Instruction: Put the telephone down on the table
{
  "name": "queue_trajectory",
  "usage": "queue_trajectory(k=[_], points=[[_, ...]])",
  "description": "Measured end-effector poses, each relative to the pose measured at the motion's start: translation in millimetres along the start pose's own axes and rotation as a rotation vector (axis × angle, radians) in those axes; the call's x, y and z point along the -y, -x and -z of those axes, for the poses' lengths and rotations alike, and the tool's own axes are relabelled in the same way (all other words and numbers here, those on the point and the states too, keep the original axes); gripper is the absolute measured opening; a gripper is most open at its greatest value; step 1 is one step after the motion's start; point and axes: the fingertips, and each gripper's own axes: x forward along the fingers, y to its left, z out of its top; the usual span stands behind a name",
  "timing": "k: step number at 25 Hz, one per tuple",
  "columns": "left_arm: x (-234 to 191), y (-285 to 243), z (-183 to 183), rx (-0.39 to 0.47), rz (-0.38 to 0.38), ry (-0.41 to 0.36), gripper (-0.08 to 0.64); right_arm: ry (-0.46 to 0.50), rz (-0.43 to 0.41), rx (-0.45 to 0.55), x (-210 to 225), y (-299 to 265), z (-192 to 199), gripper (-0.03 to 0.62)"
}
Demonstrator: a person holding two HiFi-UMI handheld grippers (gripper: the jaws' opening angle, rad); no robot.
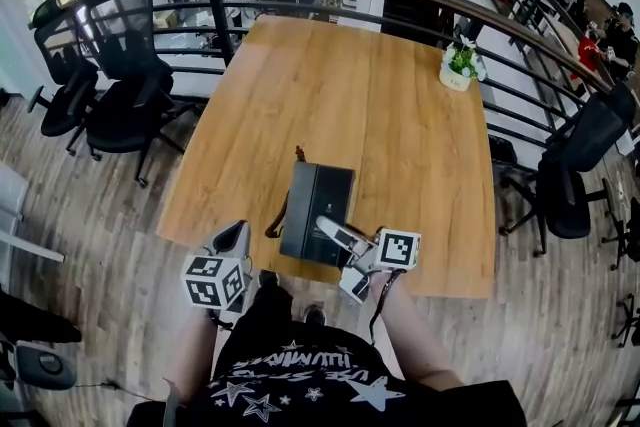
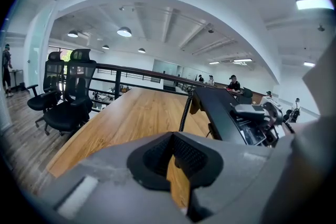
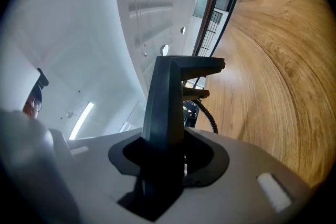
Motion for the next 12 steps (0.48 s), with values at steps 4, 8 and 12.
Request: queue_trajectory(k=[4, 8, 12], points=[[-15, -19, -18, 0.003, 0.021, -0.011, 0.002, -0.012, 0.033, 0.020, 12, -16, -18, 0.163], [-39, -37, -41, 0.021, 0.031, -0.014, 0.002, -0.006, 0.052, 0.043, 22, -38, -42, 0.163], [-66, -58, -60, 0.026, 0.041, -0.015, 0.002, 0.014, 0.052, 0.055, 27, -67, -65, 0.163]])
